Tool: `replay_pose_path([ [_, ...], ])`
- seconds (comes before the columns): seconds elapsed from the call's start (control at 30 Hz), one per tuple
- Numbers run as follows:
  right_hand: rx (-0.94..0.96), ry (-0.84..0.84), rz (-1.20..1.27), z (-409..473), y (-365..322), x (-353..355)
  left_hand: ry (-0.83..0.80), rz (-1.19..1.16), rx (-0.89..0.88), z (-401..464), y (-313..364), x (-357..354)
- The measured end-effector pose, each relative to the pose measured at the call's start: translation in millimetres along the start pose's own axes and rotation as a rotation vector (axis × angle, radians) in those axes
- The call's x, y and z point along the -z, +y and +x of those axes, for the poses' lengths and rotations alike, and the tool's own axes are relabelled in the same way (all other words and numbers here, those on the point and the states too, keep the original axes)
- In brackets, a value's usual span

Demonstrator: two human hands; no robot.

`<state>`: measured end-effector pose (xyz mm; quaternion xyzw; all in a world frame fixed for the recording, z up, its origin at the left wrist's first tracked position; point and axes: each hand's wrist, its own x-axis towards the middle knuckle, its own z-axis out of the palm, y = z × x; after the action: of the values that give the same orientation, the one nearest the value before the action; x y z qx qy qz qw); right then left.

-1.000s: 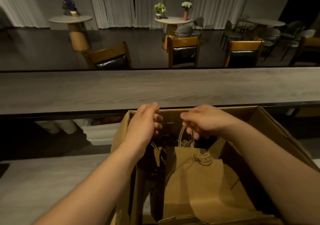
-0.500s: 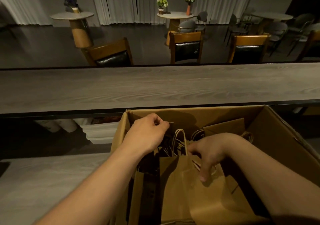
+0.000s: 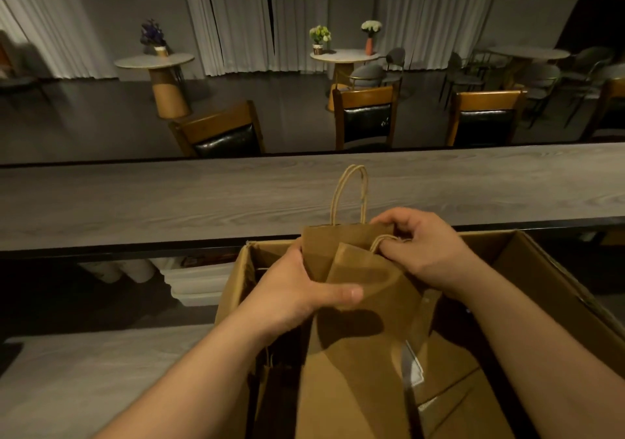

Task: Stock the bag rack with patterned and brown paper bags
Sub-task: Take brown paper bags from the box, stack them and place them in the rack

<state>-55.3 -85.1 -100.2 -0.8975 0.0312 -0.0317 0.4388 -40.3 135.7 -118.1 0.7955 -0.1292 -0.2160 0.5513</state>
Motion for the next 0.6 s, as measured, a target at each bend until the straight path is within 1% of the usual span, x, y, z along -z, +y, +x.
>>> replay_pose_path([
  [0.03, 0.002, 0.038, 0.023, -0.7, 1.0, -4.7, 0.014, 0.046, -0.023, 2.1, -3.0, -0.7],
  [0.1, -0.009, 0.084, 0.152, -0.6, 2.0, -11.5, 0.128, 0.107, -0.056, 3.6, -3.9, -1.7],
  [0.17, -0.053, 0.107, 0.309, 0.7, 0.1, -9.4, 0.247, 0.089, -0.063, 6.1, -3.8, -1.0],
  [0.27, -0.117, 0.114, 0.403, 2.6, -1.0, 0.0, 0.388, 0.019, -0.051, 8.8, -3.5, 1.9],
  [0.37, -0.126, 0.029, 0.265, 1.2, 0.4, -6.5, 0.424, -0.058, -0.085, 10.0, -1.4, 1.6],
  [0.4, -0.125, 0.049, 0.222, 1.4, 1.7, -9.7, 0.421, -0.07, -0.1, 10.3, -1.2, 0.9],
  [0.5, -0.131, 0.201, 0.191, -0.3, -2.8, -12.7, 0.451, -0.149, -0.154, 10.7, -1.8, 0.2],
  [0.53, -0.119, 0.21, 0.18, -2.0, -5.4, -11.8, 0.475, -0.174, -0.166, 10.9, -1.9, 0.6],
  [0.6, -0.092, 0.1, 0.177, -5.1, -10.1, -13.4, 0.474, -0.216, -0.167, 11.1, -2.2, 1.0],
])
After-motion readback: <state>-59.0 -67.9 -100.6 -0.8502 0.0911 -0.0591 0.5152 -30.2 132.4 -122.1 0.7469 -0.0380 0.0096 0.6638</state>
